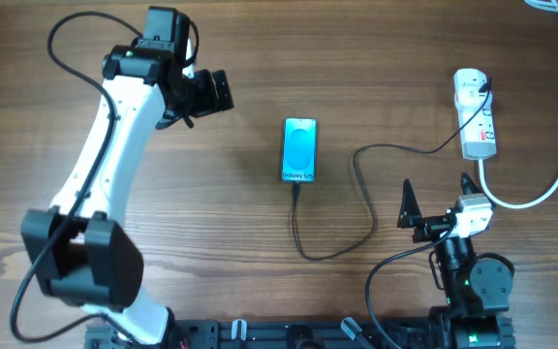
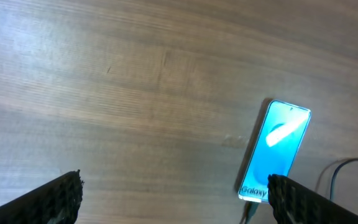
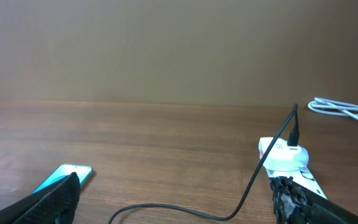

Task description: Plug charger to phone and switch on socket

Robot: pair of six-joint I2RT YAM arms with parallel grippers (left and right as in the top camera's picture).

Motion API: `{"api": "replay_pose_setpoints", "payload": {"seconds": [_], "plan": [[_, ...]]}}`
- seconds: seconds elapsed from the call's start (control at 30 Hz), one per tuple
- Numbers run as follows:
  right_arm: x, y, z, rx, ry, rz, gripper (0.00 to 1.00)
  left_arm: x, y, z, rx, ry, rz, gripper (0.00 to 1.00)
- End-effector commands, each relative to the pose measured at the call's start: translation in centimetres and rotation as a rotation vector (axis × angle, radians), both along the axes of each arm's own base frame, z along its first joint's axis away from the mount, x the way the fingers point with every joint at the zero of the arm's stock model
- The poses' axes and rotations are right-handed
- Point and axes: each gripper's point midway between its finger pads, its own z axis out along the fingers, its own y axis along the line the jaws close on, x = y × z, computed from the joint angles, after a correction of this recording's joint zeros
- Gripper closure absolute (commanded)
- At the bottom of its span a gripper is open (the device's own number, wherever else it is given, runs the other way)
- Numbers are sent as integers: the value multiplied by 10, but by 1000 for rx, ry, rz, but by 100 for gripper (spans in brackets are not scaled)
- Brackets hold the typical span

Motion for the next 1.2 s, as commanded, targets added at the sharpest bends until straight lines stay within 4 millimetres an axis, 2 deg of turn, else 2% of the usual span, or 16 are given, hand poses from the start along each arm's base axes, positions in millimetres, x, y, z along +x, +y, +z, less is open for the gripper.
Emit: {"api": "replay_pose_setpoints", "payload": {"seconds": [0.0, 0.13, 0.3, 0.47, 0.6, 0.67, 0.73, 0.97, 1.07, 1.17], "plan": [[0, -4, 3, -8, -16, -21, 0, -12, -5, 30, -8, -169, -21, 0], [0, -4, 3, -8, -16, -21, 0, -30, -10, 29, -48, -373, -42, 0], [0, -4, 3, -8, -16, -21, 0, -76, 5, 21, -70, -584, -49, 0], [0, -4, 3, -8, -16, -21, 0, -114, 29, 25, -86, -750, 3, 0], [0, -4, 3, -8, -16, -21, 0, -146, 16, 47, -44, -946, -250, 0], [0, -4, 3, -8, -16, -21, 0, -157, 17, 53, -28, -1008, -278, 0], [0, -4, 3, -8, -16, -21, 0, -165, 21, 51, -21, -1008, -264, 0], [0, -4, 3, -8, -16, -21, 0, -166, 26, 37, -5, -993, -242, 0], [0, -4, 3, -8, -16, -21, 0, -167, 30, 33, 16, -1038, -223, 0], [0, -4, 3, -8, -16, -21, 0, -169, 31, 37, 24, -1138, -220, 0]]}}
